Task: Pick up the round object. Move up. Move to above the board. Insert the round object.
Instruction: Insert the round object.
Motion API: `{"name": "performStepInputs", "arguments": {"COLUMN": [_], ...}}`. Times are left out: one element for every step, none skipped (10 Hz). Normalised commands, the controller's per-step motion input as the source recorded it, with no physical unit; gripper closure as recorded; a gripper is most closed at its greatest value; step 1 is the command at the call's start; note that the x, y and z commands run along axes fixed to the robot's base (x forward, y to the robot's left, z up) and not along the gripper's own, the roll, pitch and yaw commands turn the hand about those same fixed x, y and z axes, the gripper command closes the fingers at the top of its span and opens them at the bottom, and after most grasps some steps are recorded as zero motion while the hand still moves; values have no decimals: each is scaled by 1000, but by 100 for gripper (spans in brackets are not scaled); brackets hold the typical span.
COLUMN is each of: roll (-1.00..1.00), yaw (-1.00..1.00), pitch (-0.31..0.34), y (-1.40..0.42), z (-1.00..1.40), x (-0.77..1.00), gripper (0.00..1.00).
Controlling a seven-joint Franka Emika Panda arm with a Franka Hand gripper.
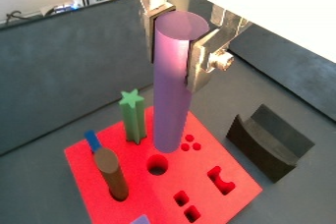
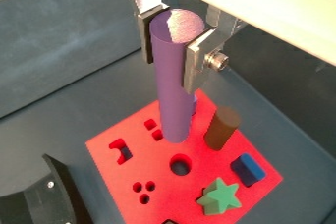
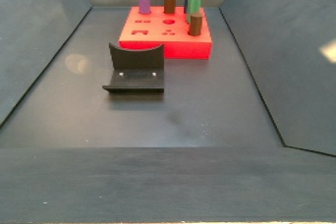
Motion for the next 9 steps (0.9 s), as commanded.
{"name": "performStepInputs", "arguments": {"roll": [77,100,86,104,134,127,63,-9,-47], "yaw": [0,0,0,0,0,0,0,0,0], "pitch": [-57,-60,-80,-64,-47,-27,-1,0,-17], "y": [34,0,14,89,109,123,49,0,-120], "z": [-409,-411,-411,-389,-643,-777,-803,-794,-514], "x": [26,0,0,-134,-254,-257,-260,-166,0], "gripper": [100,100,100,100,100,100,100,100,100]}}
